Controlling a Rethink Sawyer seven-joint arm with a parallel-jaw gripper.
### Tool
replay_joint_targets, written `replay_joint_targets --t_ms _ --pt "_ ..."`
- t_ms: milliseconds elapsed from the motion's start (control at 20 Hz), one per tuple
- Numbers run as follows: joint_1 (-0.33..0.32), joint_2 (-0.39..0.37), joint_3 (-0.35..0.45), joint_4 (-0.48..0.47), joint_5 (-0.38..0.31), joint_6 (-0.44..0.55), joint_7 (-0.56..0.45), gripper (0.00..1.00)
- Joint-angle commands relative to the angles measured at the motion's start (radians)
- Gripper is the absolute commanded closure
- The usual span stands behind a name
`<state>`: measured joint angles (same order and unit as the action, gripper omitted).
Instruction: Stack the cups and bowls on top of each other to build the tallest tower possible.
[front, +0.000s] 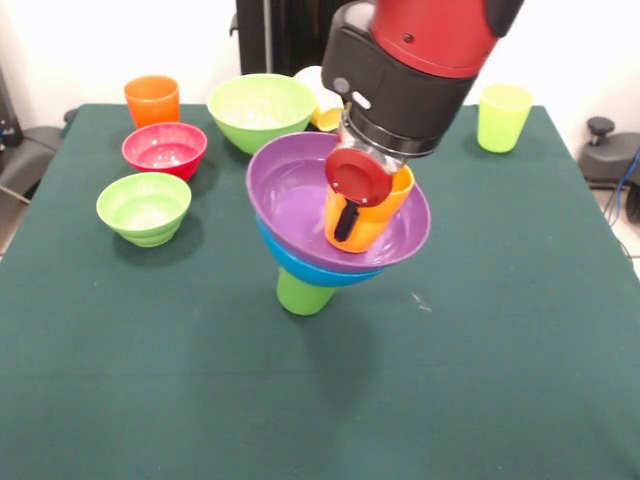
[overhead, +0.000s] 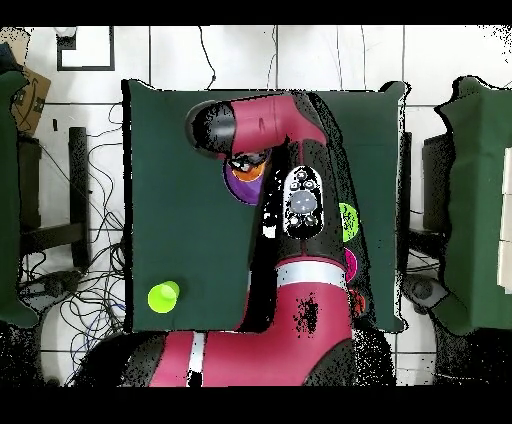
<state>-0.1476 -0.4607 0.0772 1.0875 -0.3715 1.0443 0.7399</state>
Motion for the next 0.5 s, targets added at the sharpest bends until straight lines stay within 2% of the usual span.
replay_joint_targets --t_ms 50,200,500 --pt "0.089 0.066 -0.018 -0.070 -0.036 0.190 0.152 1.00" --pt "0.128 0.081 -0.038 -0.109 -0.029 0.243 0.183 1.00" --pt "0.176 0.141 -0.069 -0.191 -0.036 0.286 0.191 1.00"
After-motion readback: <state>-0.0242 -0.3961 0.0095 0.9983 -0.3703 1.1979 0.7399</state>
